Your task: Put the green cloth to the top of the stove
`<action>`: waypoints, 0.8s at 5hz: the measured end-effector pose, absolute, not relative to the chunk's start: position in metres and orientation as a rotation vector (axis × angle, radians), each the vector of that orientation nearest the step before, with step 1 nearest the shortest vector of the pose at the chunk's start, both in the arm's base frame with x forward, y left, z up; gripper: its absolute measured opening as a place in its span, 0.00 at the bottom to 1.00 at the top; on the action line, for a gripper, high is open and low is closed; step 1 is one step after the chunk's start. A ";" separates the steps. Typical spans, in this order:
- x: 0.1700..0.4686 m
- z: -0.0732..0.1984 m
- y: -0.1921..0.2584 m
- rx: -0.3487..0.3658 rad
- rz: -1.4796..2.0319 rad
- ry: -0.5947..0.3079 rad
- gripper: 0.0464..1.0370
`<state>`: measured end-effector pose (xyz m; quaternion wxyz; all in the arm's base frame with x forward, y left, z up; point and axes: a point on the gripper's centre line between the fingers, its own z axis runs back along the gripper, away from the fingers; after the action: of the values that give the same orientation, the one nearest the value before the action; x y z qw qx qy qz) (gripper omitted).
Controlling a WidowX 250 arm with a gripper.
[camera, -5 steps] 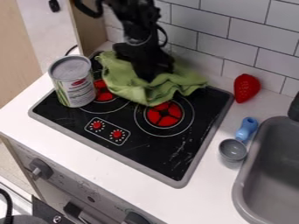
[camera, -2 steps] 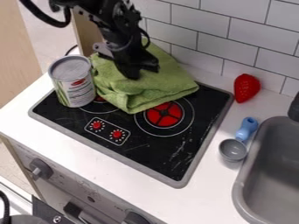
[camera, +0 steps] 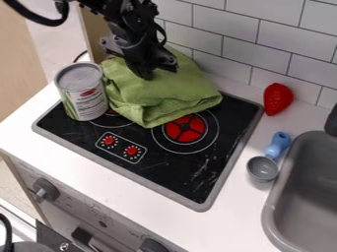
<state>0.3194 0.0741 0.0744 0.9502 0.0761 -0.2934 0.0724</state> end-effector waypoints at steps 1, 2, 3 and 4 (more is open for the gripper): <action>0.308 0.089 0.064 0.116 0.108 -0.590 0.01; 0.298 0.098 0.060 0.102 0.102 -0.566 0.01; 0.290 0.099 0.055 0.094 0.087 -0.541 0.01; 0.275 0.094 0.043 0.070 0.088 -0.456 0.01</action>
<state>0.2753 0.0431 0.0937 0.9725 0.0345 -0.2260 0.0436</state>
